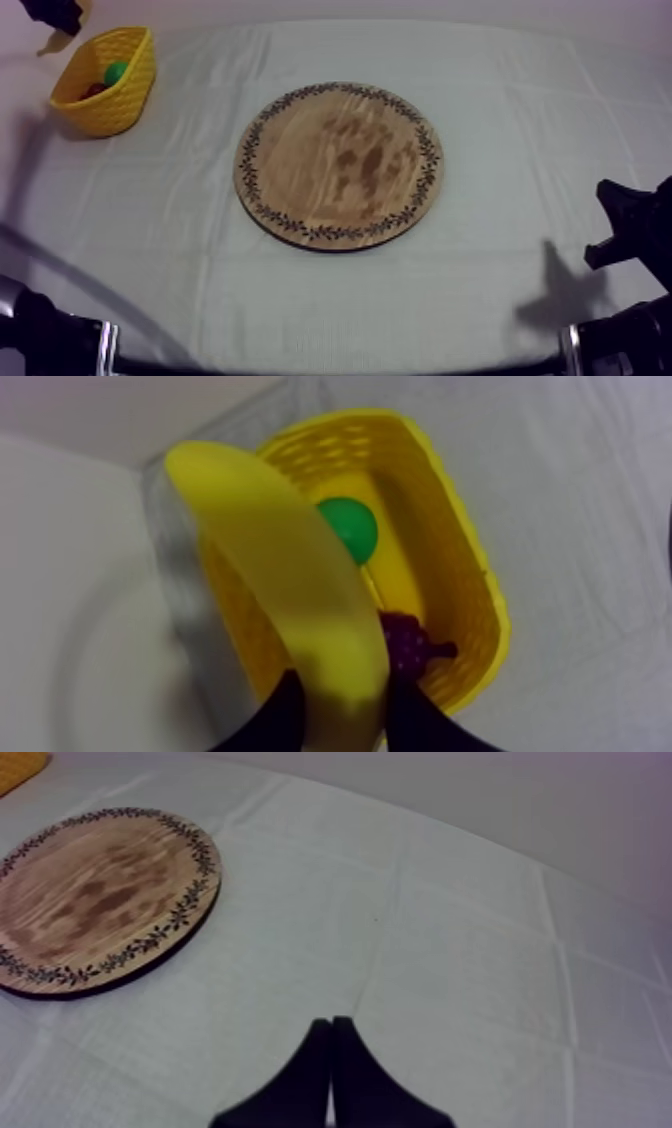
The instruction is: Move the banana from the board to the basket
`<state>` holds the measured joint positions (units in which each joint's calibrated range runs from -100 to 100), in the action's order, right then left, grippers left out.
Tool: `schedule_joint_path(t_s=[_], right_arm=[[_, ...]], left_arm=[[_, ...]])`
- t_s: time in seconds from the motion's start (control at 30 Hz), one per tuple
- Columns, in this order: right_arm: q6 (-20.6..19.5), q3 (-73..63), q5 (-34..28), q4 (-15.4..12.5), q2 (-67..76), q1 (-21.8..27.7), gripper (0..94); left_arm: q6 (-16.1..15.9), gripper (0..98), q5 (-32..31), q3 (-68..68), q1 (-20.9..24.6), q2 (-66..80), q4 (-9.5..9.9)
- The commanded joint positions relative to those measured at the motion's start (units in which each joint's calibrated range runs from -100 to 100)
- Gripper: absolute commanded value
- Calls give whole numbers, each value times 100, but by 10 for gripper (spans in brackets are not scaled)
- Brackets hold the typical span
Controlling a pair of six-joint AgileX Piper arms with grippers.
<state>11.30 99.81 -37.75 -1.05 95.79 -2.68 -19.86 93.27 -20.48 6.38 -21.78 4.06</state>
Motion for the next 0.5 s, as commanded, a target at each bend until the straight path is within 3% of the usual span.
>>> schedule_joint_path(t_s=[0.0, 0.07, 0.27, 0.37, 0.47], right_arm=[[-3, -3, -7, 0, -3, 0, 2], [-1, -3, -7, 0, -3, 0, 2], [-4, -3, -7, 0, -3, 0, 2], [-4, -3, -7, 0, -3, 0, 2], [-2, -3, -7, 0, -3, 0, 2]], left_arm=[[-2, 87, -32, 83, 24, -34, -15], [-6, 177, -61, 165, 45, -56, -31], [25, 600, -265, 569, 83, 138, -52], [55, 698, -303, 748, 87, 258, -59], [84, 738, -316, 929, 91, 452, -84]])
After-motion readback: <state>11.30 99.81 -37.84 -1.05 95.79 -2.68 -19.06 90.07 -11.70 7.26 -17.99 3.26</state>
